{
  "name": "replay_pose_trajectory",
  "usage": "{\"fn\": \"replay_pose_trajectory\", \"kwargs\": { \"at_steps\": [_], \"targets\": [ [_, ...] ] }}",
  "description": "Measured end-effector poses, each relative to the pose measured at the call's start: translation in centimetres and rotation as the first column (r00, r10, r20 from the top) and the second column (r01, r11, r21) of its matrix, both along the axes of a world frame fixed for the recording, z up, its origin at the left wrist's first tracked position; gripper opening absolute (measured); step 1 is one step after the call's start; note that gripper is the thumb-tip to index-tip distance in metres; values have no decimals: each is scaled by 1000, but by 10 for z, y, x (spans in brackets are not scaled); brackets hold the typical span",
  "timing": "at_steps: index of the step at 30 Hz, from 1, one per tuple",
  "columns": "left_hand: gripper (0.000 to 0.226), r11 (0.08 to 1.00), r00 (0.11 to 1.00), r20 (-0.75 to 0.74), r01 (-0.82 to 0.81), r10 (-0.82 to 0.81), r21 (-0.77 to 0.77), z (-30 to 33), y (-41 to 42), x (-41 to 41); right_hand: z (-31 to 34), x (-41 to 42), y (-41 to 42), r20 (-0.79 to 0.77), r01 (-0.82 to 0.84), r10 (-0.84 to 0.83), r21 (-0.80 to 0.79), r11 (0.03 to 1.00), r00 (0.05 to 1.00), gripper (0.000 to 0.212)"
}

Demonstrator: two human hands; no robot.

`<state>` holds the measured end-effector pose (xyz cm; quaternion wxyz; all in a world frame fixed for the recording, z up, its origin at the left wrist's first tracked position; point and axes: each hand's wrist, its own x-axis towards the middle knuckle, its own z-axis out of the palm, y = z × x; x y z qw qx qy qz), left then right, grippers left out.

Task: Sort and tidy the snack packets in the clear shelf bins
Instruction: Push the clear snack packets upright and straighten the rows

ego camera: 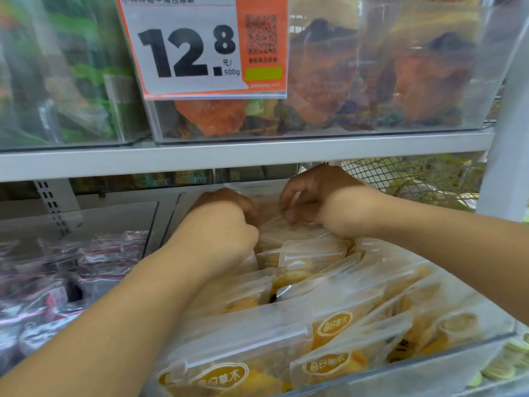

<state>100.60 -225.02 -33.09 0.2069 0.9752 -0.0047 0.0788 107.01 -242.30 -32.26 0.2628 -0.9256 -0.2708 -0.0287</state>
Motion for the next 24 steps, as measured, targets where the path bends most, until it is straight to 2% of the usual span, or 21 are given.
{"fn": "replay_pose_trajectory", "kwargs": {
  "at_steps": [3, 4, 6, 9, 11, 14, 17, 19, 20, 22, 24],
  "targets": [
    [19, 995, 993, -73, -99, 98, -8, 5, -3, 16, 10, 7, 4, 85, 57, -27, -380, 923, 996, 36],
    [19, 993, 989, -84, -120, 119, -8, 6, -4, 21, 11, 9, 4, 99, 63, -18, -470, 880, 995, 39],
    [19, 992, 989, -79, -126, 126, 2, 4, -6, 26, 9, 10, 5, 82, 46, -1, -550, 834, 997, 37],
    [18, 995, 995, -31, -91, 92, 32, -1, -5, 27, 3, 11, 4, 118, 38, 32, -547, 837, 993, 10],
    [18, 999, 999, 29, -31, 30, 41, -4, -5, 27, 1, 11, 0, 139, 35, 35, -474, 880, 990, 20],
    [8, 995, 992, 122, 38, -27, -94, -3, -9, 27, 0, 15, -14, 84, 20, 2, -262, 965, 996, 34],
    [11, 971, 982, 175, 107, -69, -215, -2, -10, 29, -2, 9, -17, -41, -65, 62, -91, 994, 997, 10],
    [9, 956, 988, 139, 110, -74, -274, -2, -10, 29, -4, 7, -14, -114, -114, 103, -87, 990, 988, 41],
    [11, 956, 992, 107, 100, -73, -275, -2, -10, 30, -5, 11, -14, -123, -127, 113, -120, 985, 986, 51],
    [13, 971, 998, 42, 61, -53, -232, -2, -11, 31, -3, 14, -12, -126, -147, 122, -213, 966, 985, 58],
    [11, 985, 1000, 10, 29, -28, -169, -1, -13, 30, 0, 16, -14, -212, -198, 142, -275, 941, 967, 61]
  ]
}}
